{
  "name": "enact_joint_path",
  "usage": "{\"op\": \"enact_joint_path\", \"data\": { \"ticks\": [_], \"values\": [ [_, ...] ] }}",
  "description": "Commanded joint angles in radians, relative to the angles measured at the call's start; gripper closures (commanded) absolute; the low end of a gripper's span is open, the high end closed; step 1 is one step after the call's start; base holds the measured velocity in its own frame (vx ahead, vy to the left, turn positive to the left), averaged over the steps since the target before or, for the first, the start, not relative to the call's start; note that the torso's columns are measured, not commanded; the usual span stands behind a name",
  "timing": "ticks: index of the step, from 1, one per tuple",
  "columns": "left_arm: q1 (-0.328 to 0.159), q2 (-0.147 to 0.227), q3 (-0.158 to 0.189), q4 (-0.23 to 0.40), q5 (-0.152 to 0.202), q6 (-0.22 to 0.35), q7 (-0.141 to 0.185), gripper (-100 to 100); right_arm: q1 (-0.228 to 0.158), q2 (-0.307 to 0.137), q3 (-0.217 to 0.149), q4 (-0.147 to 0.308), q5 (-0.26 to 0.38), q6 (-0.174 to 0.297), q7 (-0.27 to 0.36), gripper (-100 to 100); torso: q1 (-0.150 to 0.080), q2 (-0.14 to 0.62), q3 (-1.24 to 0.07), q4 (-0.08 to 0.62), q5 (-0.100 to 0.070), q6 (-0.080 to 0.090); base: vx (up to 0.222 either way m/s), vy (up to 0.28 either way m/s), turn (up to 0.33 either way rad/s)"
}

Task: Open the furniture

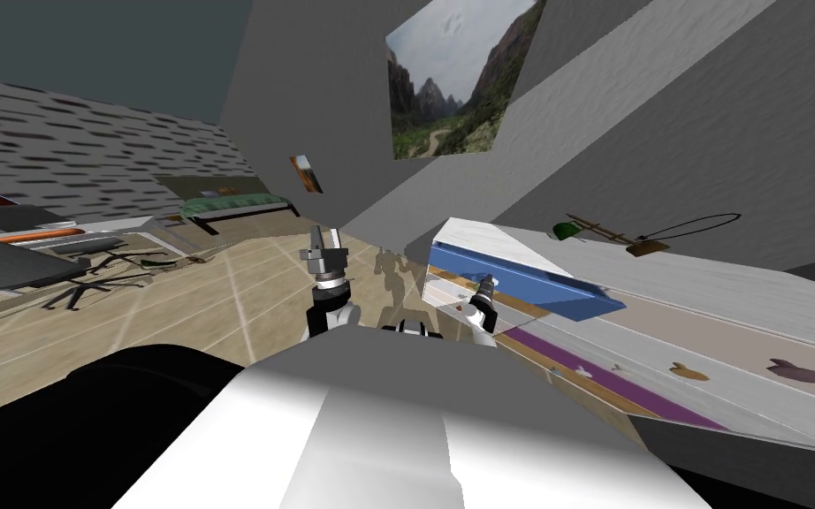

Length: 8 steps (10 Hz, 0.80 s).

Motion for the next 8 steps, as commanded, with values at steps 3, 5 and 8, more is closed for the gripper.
{"op": "enact_joint_path", "data": {
  "ticks": [3, 5, 8],
  "values": [
    [0.000, 0.000, 0.000, 0.000, 0.000, 0.000, 0.000, 0, 0.007, 0.008, 0.007, -0.004, 0.002, 0.005, 0.005, 100, 0.002, 0.000, 0.000, -0.001, 0.000, -0.001, -0.143, 0.067, -0.026],
    [0.000, 0.000, 0.000, 0.000, 0.000, 0.000, 0.000, 0, 0.007, 0.007, 0.007, -0.011, 0.003, 0.004, 0.005, 100, 0.001, 0.000, 0.000, -0.001, 0.000, -0.001, -0.140, 0.070, -0.014],
    [0.000, 0.000, 0.000, 0.000, 0.000, 0.000, 0.000, 0, 0.016, 0.013, 0.015, -0.016, 0.005, 0.007, 0.008, 100, 0.001, 0.001, 0.001, -0.001, 0.000, -0.002, -0.170, 0.064, -0.018]
  ]
}}
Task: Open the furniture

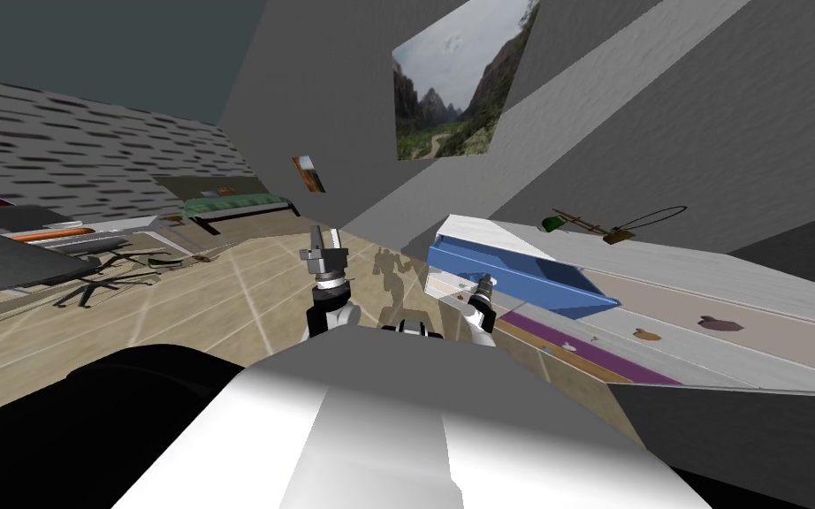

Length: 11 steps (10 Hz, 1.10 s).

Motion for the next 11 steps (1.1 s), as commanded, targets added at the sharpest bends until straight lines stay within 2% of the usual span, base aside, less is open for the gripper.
{"op": "enact_joint_path", "data": {
  "ticks": [1, 5, 6, 11],
  "values": [
    [0.000, 0.000, 0.000, 0.000, 0.000, 0.000, 0.000, 0, 0.010, 0.006, 0.006, -0.002, 0.002, 0.003, 0.002, 100, -0.001, 0.000, 0.000, 0.000, 0.000, 0.001, -0.177, 0.070, -0.021],
    [0.000, 0.000, 0.000, 0.000, 0.000, 0.000, 0.000, 0, 0.015, 0.012, 0.013, -0.011, 0.005, 0.005, 0.005, 100, -0.001, -0.004, -0.002, 0.000, 0.000, 0.001, -0.133, 0.057, -0.015],
    [0.000, 0.000, 0.000, 0.000, 0.000, 0.000, 0.000, 0, -0.020, 0.015, -0.007, -0.025, -0.009, 0.047, 0.040, -100, 0.000, 0.000, 0.000, 0.000, 0.000, 0.000, -0.094, 0.056, -0.156],
    [0.000, 0.000, 0.000, 0.000, 0.000, 0.000, 0.000, 0, -0.098, 0.029, -0.056, -0.054, -0.046, 0.155, 0.130, -100, 0.003, 0.001, 0.000, 0.004, 0.004, 0.000, -0.014, 0.027, -0.098]
  ]
}}
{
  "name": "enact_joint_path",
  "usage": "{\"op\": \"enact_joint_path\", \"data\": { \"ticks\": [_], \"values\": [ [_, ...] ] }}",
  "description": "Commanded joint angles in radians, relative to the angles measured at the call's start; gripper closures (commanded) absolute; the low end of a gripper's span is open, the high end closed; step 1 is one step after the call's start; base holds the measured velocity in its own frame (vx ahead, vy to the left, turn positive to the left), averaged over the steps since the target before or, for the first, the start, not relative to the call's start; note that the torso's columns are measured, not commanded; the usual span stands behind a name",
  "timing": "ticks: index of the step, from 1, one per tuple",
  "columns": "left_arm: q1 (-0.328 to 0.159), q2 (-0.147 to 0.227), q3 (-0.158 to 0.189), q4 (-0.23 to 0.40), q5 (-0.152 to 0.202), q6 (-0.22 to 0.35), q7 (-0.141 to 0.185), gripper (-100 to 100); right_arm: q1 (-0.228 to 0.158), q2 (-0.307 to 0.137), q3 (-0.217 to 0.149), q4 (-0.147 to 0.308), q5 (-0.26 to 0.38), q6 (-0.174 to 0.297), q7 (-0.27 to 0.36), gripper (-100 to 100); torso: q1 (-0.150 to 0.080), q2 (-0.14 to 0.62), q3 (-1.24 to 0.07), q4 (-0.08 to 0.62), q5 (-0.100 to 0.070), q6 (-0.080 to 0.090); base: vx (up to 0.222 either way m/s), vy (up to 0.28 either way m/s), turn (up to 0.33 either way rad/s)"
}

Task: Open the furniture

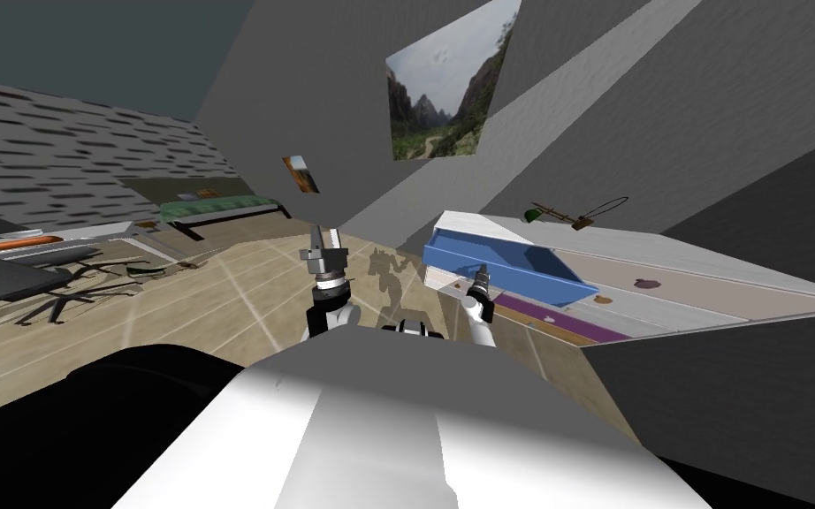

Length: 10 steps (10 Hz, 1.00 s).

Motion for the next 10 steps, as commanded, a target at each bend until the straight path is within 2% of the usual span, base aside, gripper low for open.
{"op": "enact_joint_path", "data": {
  "ticks": [1, 3, 4, 5, 10],
  "values": [
    [0.000, 0.000, 0.000, 0.000, 0.000, 0.000, 0.000, 0, -0.046, 0.005, -0.023, -0.011, -0.017, 0.054, 0.046, -100, 0.002, 0.003, 0.002, 0.002, 0.001, 0.000, -0.024, 0.031, -0.099],
    [0.000, 0.000, 0.000, 0.000, 0.000, 0.000, 0.000, 0, -0.077, 0.011, -0.043, -0.022, -0.032, 0.098, 0.082, -100, 0.006, 0.007, 0.003, 0.006, 0.005, 0.000, -0.032, 0.029, -0.098],
    [0.000, 0.000, 0.000, 0.000, 0.000, 0.000, 0.000, 0, -0.066, 0.010, -0.035, 0.001, -0.028, 0.083, 0.066, -100, 0.007, 0.008, 0.003, 0.007, 0.007, 0.001, -0.011, 0.007, -0.013],
    [0.000, 0.000, 0.000, 0.000, 0.000, 0.000, 0.000, 0, -0.066, 0.010, -0.036, 0.005, -0.029, 0.087, 0.066, 0, 0.007, 0.007, 0.002, 0.005, 0.006, 0.001, 0.000, 0.000, 0.000],
    [0.000, 0.000, 0.000, 0.000, 0.000, 0.000, 0.000, 0, -0.055, 0.012, -0.033, 0.015, -0.031, 0.091, 0.060, 0, 0.003, 0.000, -0.002, 0.000, 0.002, 0.001, 0.000, 0.000, 0.000]
  ]
}}
